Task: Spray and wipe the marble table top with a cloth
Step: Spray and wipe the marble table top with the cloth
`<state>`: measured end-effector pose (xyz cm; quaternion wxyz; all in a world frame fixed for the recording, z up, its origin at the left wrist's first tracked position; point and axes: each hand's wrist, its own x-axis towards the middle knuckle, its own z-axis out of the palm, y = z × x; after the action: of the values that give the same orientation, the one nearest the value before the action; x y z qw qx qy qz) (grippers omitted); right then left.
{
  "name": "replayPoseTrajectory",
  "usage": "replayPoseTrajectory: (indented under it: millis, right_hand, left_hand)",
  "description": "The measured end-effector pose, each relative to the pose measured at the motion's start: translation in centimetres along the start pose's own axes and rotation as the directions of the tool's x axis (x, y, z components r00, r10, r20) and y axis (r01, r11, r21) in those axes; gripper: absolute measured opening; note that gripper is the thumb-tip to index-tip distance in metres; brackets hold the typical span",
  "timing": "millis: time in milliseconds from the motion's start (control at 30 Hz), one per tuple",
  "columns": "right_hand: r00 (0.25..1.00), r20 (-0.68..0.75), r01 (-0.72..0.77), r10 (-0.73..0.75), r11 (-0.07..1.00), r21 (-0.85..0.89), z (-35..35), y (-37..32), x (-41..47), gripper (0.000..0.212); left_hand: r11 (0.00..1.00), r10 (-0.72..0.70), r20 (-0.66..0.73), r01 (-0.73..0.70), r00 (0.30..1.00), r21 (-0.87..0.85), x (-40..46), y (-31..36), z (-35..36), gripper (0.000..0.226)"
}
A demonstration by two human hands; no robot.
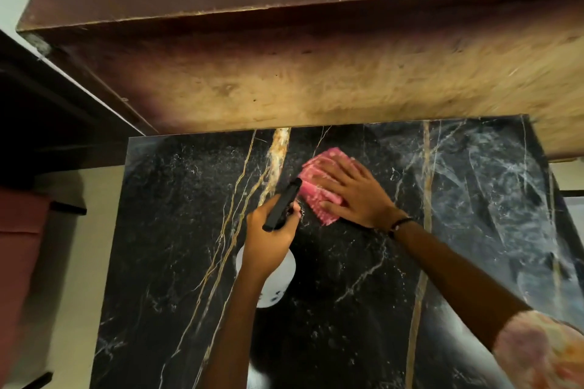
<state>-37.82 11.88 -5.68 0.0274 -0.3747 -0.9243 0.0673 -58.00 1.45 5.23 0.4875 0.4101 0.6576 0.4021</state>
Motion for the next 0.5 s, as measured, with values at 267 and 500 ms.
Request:
replayPoseTrajectory:
  millis: [267,500]
  right_hand:
    - [0.913,0.030,-0.407,0.406,0.912,0.050,-1.0,1.1,7.7,0.074]
    - [0.999,-0.017,-0.041,0.043,0.996,0.081,1.4,-5.9,8.4,0.064]
  left_hand:
    - [0.998,-0.013,-0.016,0.012,1.000,-0.057,-1.0,-0.7,-1.0,0.012]
    - [1.000,-0.019,-0.040,0.019,0.999,0.007,-1.4,-1.0,0.3,0.011]
